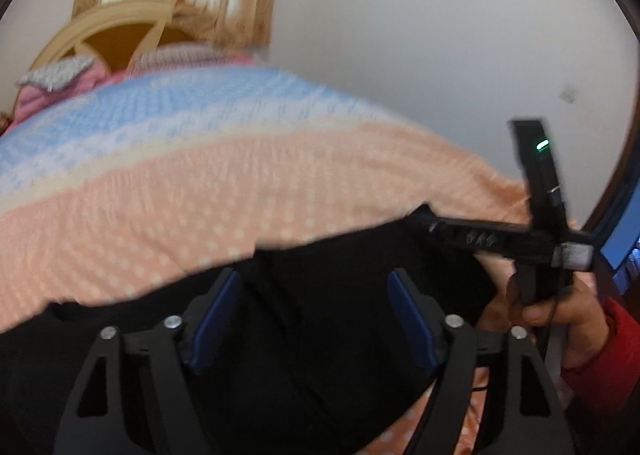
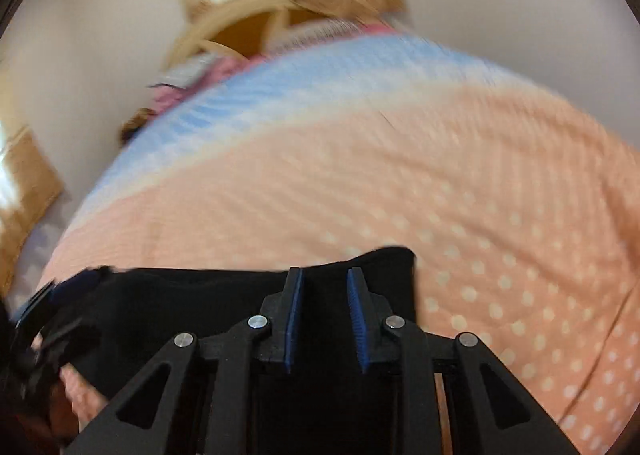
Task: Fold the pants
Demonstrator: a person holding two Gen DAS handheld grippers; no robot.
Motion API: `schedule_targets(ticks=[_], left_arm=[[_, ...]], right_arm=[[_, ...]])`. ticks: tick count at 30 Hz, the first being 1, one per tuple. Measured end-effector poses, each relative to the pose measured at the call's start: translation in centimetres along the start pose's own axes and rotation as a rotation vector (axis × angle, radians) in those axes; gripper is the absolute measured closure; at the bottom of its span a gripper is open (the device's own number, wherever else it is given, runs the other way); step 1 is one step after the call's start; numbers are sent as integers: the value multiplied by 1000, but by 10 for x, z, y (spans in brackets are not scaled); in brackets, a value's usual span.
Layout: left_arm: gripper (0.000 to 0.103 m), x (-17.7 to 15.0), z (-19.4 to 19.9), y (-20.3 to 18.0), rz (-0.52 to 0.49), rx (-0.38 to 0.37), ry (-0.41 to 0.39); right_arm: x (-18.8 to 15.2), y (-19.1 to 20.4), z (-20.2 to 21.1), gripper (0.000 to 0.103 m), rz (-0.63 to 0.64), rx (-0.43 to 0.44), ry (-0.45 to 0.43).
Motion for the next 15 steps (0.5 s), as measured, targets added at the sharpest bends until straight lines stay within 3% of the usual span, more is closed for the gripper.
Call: schedule_targets(ticks=[2,6,10,13,15], left_arm=[[28,-15,-21,10,25,54,78],[29,-20,-13,9,-60,100,51],[25,-6,18,29,-23,84,-19],[18,-6,46,72,38,156,-65],[17,-17,74,121,111,254,-84]], right_arm=[[1,-10,-10,80,-48,32,-39],[0,0,-9,80,-26,5,-54],[1,20,15,79,-25,-18,-103],[-5,57,41,79,21,84,-179],[-18,92,44,79,53,165,-184]])
Point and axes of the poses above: each gripper's, at about its wrist camera, not at the fingertips, and z roughly against the way its jaws point, y to its left, x to its top, the point moved 5 cm from there along -z, roughly the way its jaws point, and after that the axes turned 5 degrees about x, right-handed, at the moved point
